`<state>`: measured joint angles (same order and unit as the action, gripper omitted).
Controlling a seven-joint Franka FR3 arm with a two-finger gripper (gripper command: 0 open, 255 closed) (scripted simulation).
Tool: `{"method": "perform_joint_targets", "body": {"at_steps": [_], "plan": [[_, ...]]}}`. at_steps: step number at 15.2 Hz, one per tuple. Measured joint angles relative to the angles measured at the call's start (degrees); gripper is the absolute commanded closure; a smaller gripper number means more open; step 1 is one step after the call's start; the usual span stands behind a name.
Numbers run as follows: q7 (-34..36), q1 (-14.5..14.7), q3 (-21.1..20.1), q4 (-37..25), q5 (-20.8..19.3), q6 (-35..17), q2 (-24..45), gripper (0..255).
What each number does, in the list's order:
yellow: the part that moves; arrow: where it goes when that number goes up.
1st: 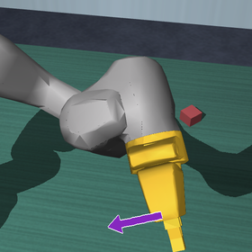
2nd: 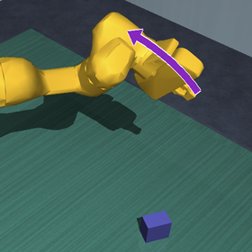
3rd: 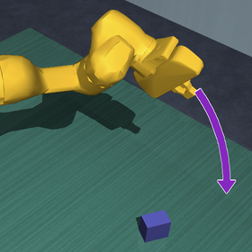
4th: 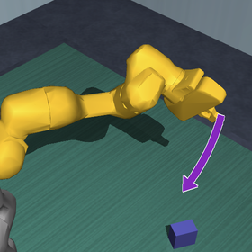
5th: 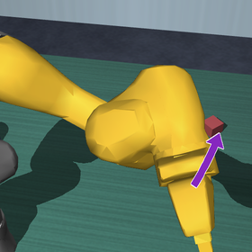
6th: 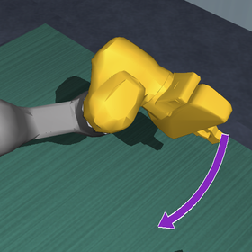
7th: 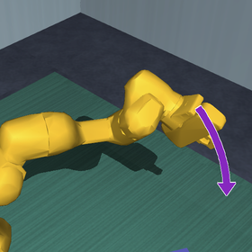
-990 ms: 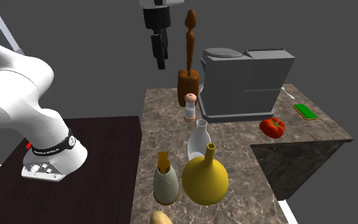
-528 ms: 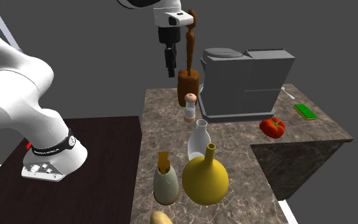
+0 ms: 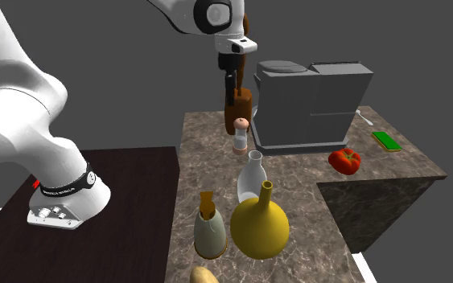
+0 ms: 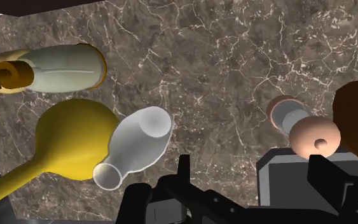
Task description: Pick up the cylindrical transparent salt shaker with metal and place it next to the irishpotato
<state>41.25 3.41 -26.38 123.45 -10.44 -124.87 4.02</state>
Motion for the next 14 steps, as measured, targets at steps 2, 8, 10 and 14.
{"method": "perform_joint_targets", "body": {"at_steps": [2, 8, 10, 14], "plan": [[3.46, 1.33, -0.31, -3.38, -3.2, -0.55, 5.44, 0], [10.45, 6.47, 1.1, -14.23, -10.55, -0.09, 19.85, 0], [12.18, 8.64, 1.89, -18.64, -12.37, 0.63, 24.68, 0], [14.3, 12.62, 3.45, -27.4, -14.86, 2.18, 33.57, 0]]}}
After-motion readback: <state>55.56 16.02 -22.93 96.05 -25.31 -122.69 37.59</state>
